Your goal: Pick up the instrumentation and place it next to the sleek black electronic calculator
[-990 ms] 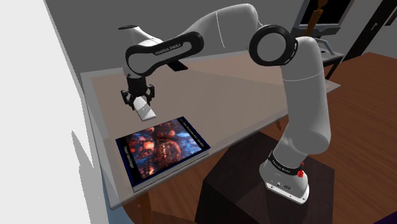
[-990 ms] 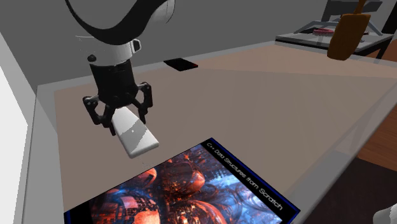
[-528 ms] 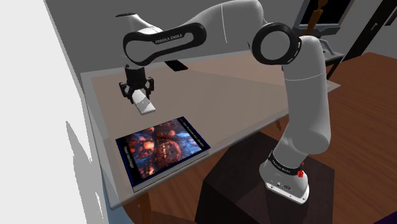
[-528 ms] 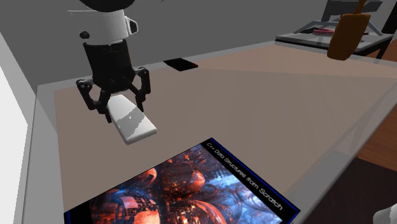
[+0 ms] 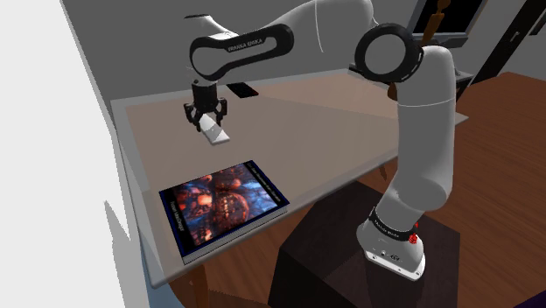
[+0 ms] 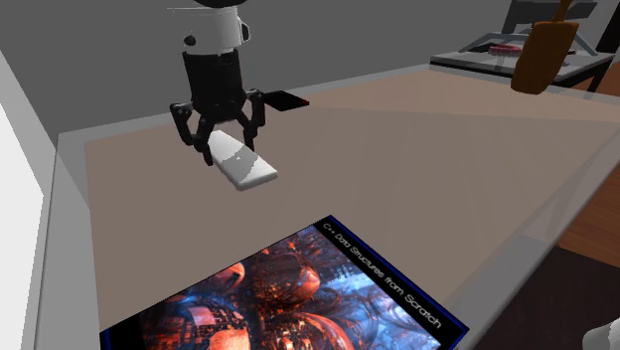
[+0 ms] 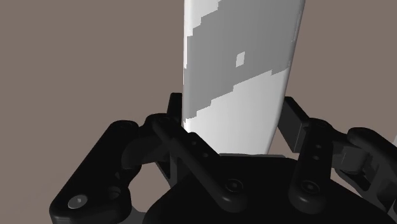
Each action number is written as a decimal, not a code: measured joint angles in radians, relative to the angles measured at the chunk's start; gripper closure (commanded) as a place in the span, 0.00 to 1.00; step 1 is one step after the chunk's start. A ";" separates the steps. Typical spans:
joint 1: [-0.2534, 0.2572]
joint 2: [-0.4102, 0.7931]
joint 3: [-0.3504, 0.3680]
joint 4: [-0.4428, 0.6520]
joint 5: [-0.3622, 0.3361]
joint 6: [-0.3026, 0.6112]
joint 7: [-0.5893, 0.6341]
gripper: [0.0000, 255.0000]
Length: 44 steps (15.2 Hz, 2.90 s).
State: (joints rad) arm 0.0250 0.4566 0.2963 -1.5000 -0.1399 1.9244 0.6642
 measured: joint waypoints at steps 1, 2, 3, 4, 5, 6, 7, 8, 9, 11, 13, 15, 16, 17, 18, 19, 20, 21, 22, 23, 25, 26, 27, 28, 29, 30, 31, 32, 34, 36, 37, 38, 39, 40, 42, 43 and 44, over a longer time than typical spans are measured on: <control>-0.019 -0.018 -0.004 -0.028 0.006 0.011 -0.021 1.00; -0.036 -0.021 -0.009 -0.036 0.009 0.017 -0.043 1.00; -0.053 -0.030 -0.014 -0.045 0.013 0.018 -0.064 1.00; -0.071 -0.031 -0.021 -0.045 0.016 0.018 -0.089 1.00; -0.087 -0.029 -0.027 -0.036 0.018 0.012 -0.113 1.00; -0.103 -0.035 -0.032 -0.048 0.021 0.019 -0.133 1.00; -0.119 -0.039 -0.038 -0.052 0.024 0.020 -0.156 1.00; -0.132 -0.035 -0.043 -0.045 0.025 0.017 -0.175 1.00; -0.147 -0.042 -0.048 -0.057 0.029 0.023 -0.194 1.00; -0.178 -0.034 -0.060 -0.043 0.032 0.018 -0.239 1.00; -0.205 -0.031 -0.071 -0.039 0.035 0.019 -0.278 1.00; -0.231 -0.020 -0.082 -0.020 0.038 0.011 -0.316 1.00; -0.244 -0.017 -0.088 -0.017 0.039 0.012 -0.336 1.00; -0.258 -0.005 -0.094 0.001 0.040 0.006 -0.357 1.00; -0.275 -0.009 -0.099 0.000 0.043 0.004 -0.380 1.00; -0.287 0.001 -0.105 0.013 0.044 0.002 -0.398 1.00; -0.299 0.012 -0.110 0.035 0.045 -0.010 -0.416 1.00; -0.311 0.020 -0.115 0.047 0.046 -0.012 -0.435 1.00; -0.327 0.022 -0.120 0.054 0.048 -0.017 -0.457 1.00; -0.339 0.035 -0.126 0.078 0.048 -0.027 -0.476 1.00; -0.364 0.066 -0.136 0.122 0.049 -0.040 -0.513 1.00; -0.377 0.078 -0.142 0.138 0.050 -0.043 -0.533 1.00; -0.393 0.090 -0.147 0.160 0.051 -0.052 -0.555 1.00; -0.401 0.118 -0.152 0.210 0.051 -0.074 -0.571 1.00; -0.410 0.144 -0.156 0.254 0.050 -0.092 -0.587 1.00; -0.422 0.161 -0.160 0.278 0.051 -0.098 -0.605 1.00; -0.432 0.187 -0.165 0.324 0.051 -0.118 -0.622 1.00; -0.442 0.213 -0.169 0.365 0.051 -0.133 -0.639 1.00; -0.461 0.271 -0.177 0.467 0.051 -0.176 -0.672 1.00; -0.481 0.370 -0.186 0.627 0.050 -0.236 -0.713 1.00; -0.488 0.392 -0.189 0.665 0.050 -0.252 -0.724 1.00; -0.493 0.397 -0.190 0.667 0.050 -0.248 -0.730 1.00; -0.494 0.405 -0.190 0.666 0.050 -0.240 -0.732 1.00; -0.497 0.406 -0.190 0.658 0.050 -0.231 -0.735 1.00; -0.502 0.391 -0.190 0.604 0.050 -0.192 -0.735 1.00; -0.504 0.391 -0.190 0.589 0.050 -0.177 -0.736 1.00; -0.504 0.392 -0.190 0.574 0.050 -0.161 -0.734 1.00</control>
State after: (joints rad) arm -0.4787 0.8487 0.1061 -0.9257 -0.0900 1.7630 -0.0696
